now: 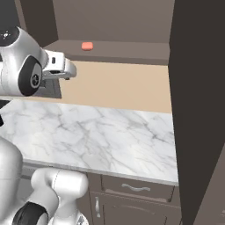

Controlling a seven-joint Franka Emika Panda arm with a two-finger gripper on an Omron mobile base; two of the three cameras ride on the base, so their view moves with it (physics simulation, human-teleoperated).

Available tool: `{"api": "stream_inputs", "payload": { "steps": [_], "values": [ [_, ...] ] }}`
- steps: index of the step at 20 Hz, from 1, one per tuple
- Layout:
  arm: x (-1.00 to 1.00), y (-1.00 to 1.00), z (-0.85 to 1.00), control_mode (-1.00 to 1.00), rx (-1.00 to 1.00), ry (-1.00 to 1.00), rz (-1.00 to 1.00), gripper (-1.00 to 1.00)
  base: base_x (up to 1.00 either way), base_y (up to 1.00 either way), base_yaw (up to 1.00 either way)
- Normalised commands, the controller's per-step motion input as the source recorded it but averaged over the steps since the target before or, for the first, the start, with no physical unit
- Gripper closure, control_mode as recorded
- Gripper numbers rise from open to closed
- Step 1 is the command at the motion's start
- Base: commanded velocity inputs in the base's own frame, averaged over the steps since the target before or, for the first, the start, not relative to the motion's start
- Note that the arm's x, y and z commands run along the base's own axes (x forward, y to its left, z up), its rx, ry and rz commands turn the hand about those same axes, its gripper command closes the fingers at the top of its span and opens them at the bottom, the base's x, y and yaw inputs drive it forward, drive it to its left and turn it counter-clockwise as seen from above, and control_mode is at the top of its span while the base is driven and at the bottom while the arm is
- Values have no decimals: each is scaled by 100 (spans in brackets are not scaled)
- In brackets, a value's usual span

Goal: Locate and retrieve the bar soap and soap dispenser from the cabinet. Place them next to the sink.

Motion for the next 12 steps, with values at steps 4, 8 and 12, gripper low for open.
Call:
{"api": "stream_inputs", "payload": {
  "steps": [4,8,12],
  "values": [
    [0,-48,32,-100,5,-43,14,-100,0,0,0],
    [0,-12,25,-100,5,-27,3,-100,0,0,0],
    [8,1,8,-100,0,4,-2,-100,0,0,0]
  ]
}}
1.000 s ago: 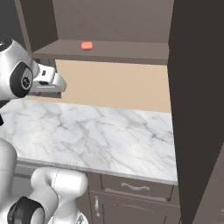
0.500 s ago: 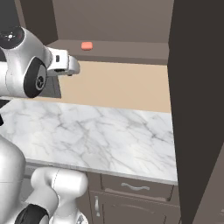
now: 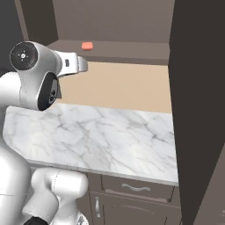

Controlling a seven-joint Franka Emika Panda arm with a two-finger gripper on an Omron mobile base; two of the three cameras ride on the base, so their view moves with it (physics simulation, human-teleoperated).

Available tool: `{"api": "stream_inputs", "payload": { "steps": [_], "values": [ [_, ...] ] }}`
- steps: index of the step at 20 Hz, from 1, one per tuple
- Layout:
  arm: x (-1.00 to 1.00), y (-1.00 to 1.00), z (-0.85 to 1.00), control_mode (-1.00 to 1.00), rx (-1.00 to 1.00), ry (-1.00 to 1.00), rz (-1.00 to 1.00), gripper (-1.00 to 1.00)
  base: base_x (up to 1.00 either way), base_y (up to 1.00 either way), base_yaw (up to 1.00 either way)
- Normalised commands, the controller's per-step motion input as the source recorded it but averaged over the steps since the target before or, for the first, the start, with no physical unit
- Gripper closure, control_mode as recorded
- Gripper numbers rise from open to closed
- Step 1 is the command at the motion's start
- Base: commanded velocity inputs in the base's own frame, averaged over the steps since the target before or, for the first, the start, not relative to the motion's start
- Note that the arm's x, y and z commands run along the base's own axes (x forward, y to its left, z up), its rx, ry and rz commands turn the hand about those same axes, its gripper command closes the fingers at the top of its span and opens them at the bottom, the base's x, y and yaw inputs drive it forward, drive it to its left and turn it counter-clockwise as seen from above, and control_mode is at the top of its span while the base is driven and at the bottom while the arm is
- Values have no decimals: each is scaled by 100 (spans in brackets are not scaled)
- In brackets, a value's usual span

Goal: Locate and retrieve the bar soap and soap dispenser from the cabinet. Place them next to the sink.

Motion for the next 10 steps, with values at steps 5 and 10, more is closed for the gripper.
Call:
{"api": "stream_inputs", "payload": {
  "steps": [5,10],
  "values": [
    [32,0,33,-100,3,2,-2,-100,0,0,0],
    [40,0,12,-100,6,-7,0,-100,0,0,0]
  ]
}}
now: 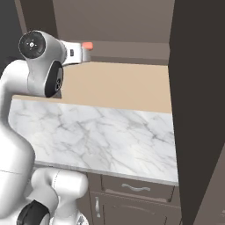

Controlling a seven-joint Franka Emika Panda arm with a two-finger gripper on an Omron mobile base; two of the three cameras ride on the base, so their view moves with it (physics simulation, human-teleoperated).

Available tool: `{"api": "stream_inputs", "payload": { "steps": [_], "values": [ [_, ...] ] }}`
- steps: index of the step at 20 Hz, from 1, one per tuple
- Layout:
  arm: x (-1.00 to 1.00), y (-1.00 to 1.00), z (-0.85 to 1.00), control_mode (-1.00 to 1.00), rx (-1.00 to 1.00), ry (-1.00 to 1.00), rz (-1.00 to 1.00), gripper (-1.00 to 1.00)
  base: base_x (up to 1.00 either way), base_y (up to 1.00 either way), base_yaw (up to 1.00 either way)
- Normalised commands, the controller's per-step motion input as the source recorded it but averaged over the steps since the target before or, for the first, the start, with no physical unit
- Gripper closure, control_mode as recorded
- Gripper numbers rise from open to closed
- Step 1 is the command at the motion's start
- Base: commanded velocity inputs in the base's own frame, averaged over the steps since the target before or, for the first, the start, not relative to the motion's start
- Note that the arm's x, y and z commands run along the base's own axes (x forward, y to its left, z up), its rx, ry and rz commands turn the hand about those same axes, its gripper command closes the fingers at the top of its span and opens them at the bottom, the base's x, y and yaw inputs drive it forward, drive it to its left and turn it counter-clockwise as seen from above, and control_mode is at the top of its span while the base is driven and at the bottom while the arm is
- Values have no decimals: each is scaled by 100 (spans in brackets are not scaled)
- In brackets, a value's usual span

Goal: Locate and retrieve the bar soap and soap dispenser from the cabinet. Place them next to the sink.

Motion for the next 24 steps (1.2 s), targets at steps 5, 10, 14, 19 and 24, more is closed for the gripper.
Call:
{"api": "stream_inputs", "payload": {
  "steps": [5,10,14,19,24],
  "values": [
    [62,0,2,-100,0,2,-5,-100,0,0,0],
    [66,2,4,-100,-2,6,-9,-100,0,0,0],
    [72,6,0,-100,0,0,-5,-100,0,0,0],
    [60,7,0,-100,0,0,-1,-100,0,0,0],
    [49,4,5,-100,-5,7,4,-100,0,0,0]
  ]
}}
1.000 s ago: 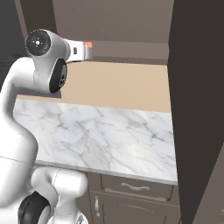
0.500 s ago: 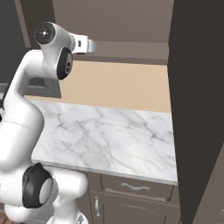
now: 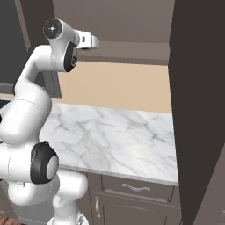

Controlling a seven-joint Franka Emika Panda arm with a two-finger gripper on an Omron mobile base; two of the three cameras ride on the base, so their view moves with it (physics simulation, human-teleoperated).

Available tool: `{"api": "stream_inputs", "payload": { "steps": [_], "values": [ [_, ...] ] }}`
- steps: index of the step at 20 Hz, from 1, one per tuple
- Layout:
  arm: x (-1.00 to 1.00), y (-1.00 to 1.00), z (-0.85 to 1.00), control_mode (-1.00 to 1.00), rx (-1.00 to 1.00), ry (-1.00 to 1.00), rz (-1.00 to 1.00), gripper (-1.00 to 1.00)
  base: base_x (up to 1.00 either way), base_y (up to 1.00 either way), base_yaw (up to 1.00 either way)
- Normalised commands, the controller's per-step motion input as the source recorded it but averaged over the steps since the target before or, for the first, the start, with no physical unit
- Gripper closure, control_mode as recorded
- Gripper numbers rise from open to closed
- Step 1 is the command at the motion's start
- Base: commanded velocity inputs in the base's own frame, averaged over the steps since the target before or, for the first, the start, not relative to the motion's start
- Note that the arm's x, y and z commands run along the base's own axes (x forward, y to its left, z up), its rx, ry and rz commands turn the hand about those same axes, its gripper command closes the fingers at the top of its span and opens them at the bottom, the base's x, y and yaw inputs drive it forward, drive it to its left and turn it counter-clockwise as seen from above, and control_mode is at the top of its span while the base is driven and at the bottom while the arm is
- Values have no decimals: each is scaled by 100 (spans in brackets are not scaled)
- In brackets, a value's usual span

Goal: Locate and retrieve the bar soap and soap dispenser from the cabinet. Place them next to the sink.

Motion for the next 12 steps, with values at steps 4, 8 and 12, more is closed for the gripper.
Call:
{"api": "stream_inputs", "payload": {
  "steps": [4,8,12],
  "values": [
    [42,1,10,-100,-5,9,7,-100,0,0,0],
    [51,3,3,-100,-3,6,7,-100,0,0,0],
    [48,14,0,-100,-1,2,4,-100,0,0,0]
  ]
}}
